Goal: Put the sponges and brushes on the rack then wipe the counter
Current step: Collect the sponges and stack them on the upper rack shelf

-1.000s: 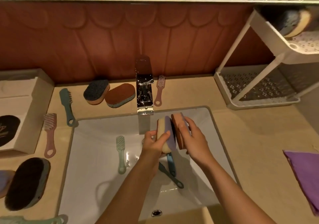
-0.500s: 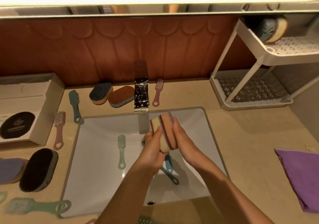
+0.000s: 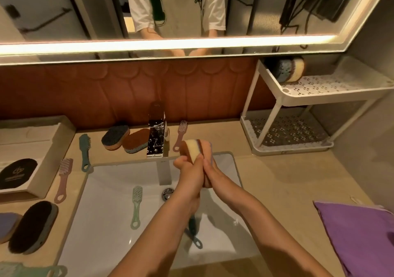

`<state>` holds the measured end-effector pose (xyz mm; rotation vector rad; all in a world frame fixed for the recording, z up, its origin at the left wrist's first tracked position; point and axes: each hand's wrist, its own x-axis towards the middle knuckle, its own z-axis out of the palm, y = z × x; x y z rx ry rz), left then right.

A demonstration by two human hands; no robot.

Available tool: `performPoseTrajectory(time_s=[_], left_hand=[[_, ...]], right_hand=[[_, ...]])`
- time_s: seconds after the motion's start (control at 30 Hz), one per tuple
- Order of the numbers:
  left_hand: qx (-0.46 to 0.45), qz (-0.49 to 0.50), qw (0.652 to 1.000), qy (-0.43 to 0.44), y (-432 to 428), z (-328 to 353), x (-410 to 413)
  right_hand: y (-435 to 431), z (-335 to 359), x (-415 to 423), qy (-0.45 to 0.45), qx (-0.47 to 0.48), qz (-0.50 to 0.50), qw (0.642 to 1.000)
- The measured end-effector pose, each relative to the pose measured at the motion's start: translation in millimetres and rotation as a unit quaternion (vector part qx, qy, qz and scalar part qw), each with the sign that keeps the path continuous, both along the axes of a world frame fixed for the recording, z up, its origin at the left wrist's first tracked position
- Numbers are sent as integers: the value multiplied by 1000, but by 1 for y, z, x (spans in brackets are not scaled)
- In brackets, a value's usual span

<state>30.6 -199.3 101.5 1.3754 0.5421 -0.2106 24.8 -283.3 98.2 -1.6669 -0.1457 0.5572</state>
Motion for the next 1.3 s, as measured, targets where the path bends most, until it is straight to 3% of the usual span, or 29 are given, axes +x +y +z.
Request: performPoseTrajectory(time_s=[0.23, 0.43, 0.53, 0.7, 0.97, 1.17, 1.3], left_hand=[[-28, 36, 999, -30, -32, 19, 2], [-184, 33, 981, -44, -46, 53, 5], [-208, 24, 977, -43, -45, 65, 16], [-168, -23, 983, -77, -53, 87, 23], [-157, -80, 976, -128, -82, 141, 36], [-88, -132, 969, -191, -119, 177, 48], [-65, -181, 965, -179, -148, 186, 65]], right_hand=[[-30, 24, 4, 21, -40, 49, 998], [-63, 58, 11, 21, -27, 52, 998], [-75, 72, 25, -44, -42, 33, 998], [-97, 97, 52, -125, -118, 15, 985], [-147, 159, 68, -203, -103, 41, 973], [-181, 167, 81, -229, -101, -105, 963], [-209, 169, 89, -232, -113, -167, 952]])
